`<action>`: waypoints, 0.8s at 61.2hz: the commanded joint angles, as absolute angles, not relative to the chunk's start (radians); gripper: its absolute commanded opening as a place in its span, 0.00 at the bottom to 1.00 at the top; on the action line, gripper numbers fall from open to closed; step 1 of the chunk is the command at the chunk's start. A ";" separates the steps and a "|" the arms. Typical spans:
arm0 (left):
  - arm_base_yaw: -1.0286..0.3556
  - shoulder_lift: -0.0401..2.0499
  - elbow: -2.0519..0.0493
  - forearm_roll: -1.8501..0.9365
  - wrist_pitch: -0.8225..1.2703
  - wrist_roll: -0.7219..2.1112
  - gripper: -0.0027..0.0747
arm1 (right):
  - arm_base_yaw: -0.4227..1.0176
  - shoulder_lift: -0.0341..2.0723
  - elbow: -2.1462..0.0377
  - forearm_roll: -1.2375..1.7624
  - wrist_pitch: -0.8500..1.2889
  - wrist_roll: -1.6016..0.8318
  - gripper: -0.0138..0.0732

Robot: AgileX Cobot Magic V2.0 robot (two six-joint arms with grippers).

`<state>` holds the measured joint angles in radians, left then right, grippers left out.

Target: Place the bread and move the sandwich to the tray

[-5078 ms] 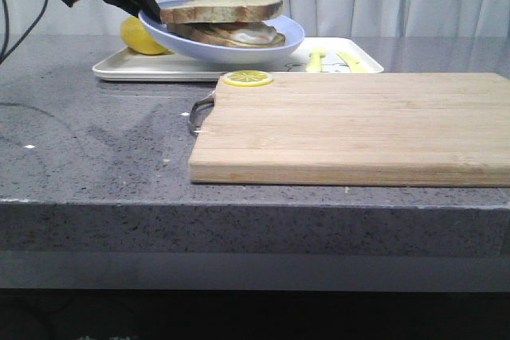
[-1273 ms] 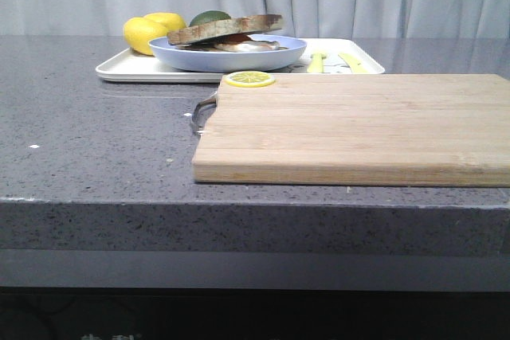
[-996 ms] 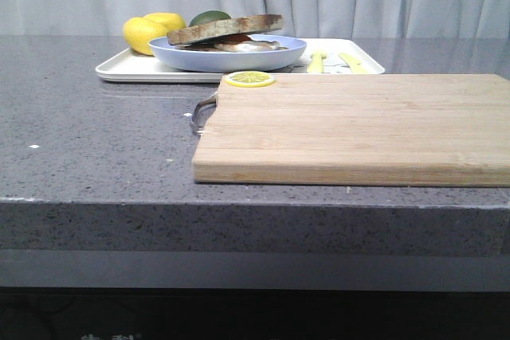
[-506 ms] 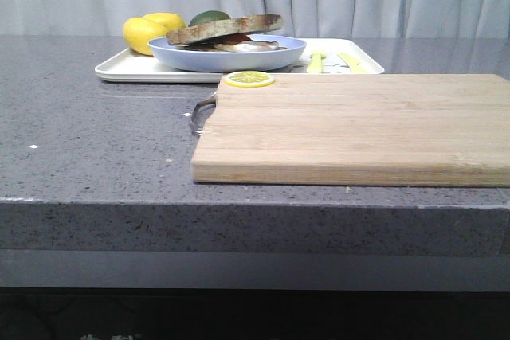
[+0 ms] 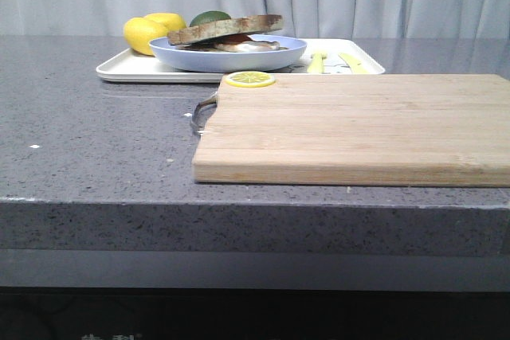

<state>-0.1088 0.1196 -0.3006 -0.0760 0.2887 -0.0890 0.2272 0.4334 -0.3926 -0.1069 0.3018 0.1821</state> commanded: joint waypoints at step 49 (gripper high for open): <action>-0.005 -0.025 0.005 -0.074 0.019 -0.101 0.01 | 0.223 0.436 -0.420 -0.109 0.226 0.179 0.09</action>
<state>-0.0059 -0.0047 0.0054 -0.0738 0.1019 -0.0897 0.2272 0.4334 -0.3926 -0.1069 0.3018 0.1821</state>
